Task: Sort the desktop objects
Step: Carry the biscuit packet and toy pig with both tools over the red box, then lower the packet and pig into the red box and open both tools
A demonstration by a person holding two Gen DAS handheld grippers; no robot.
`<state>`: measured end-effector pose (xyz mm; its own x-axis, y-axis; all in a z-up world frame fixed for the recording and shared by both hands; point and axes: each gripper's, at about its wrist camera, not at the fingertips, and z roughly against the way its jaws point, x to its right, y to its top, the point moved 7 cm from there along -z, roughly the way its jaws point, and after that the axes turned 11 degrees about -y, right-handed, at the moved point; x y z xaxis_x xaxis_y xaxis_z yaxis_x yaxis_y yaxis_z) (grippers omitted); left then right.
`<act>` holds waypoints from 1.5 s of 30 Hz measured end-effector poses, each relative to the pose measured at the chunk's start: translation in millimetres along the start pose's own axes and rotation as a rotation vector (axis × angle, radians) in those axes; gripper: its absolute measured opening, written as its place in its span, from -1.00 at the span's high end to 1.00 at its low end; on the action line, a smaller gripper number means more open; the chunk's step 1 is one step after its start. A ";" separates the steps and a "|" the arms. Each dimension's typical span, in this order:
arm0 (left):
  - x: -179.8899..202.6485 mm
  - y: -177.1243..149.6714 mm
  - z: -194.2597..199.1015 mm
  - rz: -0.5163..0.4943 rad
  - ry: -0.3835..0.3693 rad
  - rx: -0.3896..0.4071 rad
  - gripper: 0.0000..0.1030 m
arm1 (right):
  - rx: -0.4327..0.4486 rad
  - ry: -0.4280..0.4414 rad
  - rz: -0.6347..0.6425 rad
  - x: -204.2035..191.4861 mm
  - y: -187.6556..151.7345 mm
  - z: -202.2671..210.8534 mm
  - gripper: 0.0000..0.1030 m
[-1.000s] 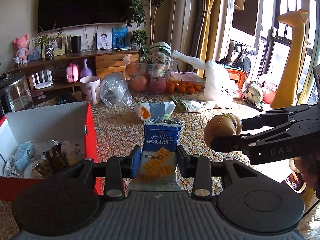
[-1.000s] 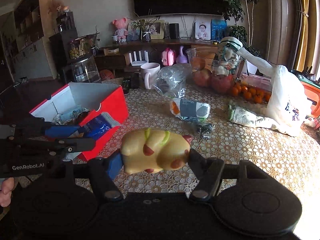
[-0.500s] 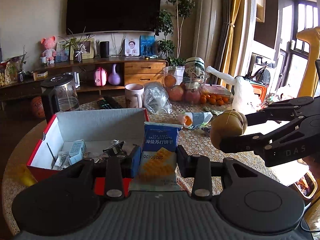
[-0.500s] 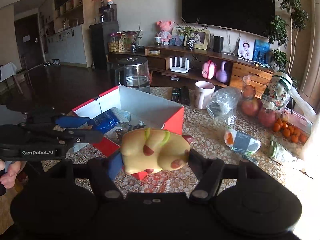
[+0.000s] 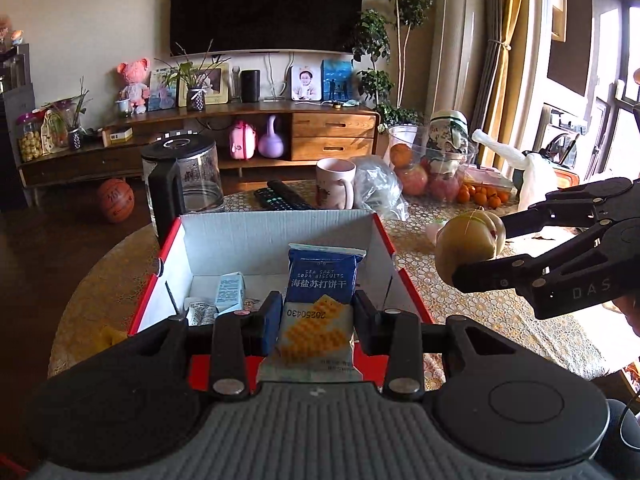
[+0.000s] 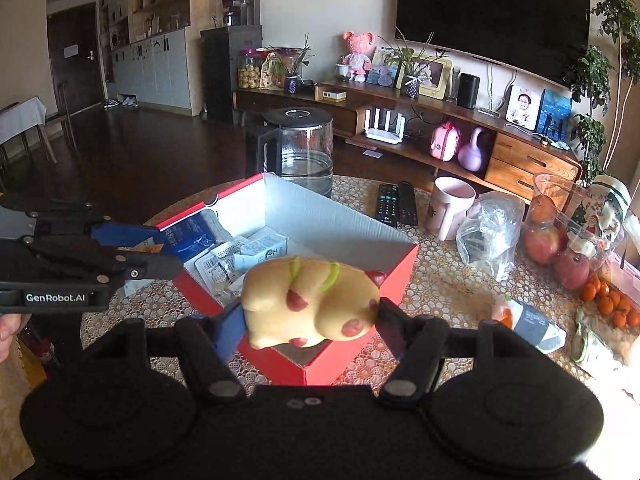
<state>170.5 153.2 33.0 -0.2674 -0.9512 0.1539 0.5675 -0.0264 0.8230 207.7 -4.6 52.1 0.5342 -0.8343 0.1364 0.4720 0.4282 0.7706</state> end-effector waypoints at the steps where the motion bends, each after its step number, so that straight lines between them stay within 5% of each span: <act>1: -5.8 -0.1 -4.2 0.007 0.000 -0.019 0.30 | -0.004 0.001 0.008 -1.6 1.1 -3.4 -0.33; 13: -72.5 3.4 -55.4 0.053 0.056 -0.115 0.29 | -0.016 -0.012 0.044 -6.1 30.5 -65.7 -0.32; 45: -130.0 3.9 -163.2 0.056 0.119 -0.284 0.29 | -0.155 -0.012 0.183 -56.0 26.4 -202.7 -0.32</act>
<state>334.6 226.6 -73.1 -0.1462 -0.9824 0.1161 0.7780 -0.0417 0.6269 332.4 123.8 -61.3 0.6128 -0.7414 0.2735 0.4703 0.6202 0.6278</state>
